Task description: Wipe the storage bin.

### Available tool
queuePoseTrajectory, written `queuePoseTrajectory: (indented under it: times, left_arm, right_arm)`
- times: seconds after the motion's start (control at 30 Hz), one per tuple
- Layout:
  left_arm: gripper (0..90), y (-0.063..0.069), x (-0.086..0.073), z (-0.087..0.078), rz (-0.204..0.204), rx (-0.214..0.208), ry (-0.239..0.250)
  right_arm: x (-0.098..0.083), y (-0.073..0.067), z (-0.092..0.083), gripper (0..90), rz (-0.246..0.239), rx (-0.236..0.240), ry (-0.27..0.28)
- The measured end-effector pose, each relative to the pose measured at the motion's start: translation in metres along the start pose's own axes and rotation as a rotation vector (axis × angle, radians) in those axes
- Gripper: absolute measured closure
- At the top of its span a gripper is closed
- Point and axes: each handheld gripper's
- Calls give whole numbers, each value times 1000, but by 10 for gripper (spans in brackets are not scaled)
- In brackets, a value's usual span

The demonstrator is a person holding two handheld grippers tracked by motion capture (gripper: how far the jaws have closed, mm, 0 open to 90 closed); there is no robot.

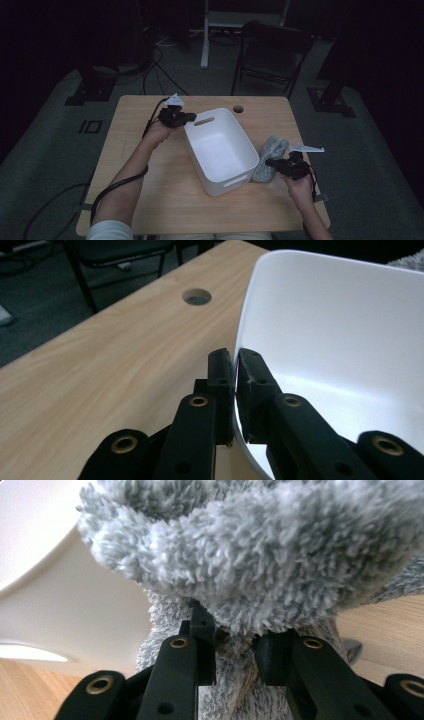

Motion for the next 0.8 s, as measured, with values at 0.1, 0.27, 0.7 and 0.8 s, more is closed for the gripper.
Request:
queuePoseTrajectory:
  times: [0.1,0.27,0.7,0.8]
  left_arm:
    - [848,1,-2,-3,-14,-7,1]
    - [789,3,-3,3,-12,-16,-7]
    - [864,0,-20,-29,-72,92,14]
    - [864,0,-22,-37,-92,119,5]
  right_arm:
    - [0,-1,0,735,-6,0,0]
    - [1,-1,2,735,-7,1,1]
    - [1,-2,4,736,-10,1,-3]
    - [2,-4,5,735,-12,3,-3]
Point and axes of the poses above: each handheld gripper's, and its own axes: z roughly forward along the jaws, x roughly out of its top, y roughly to its right, and after that the axes turned 10 degrees about y, right-handed
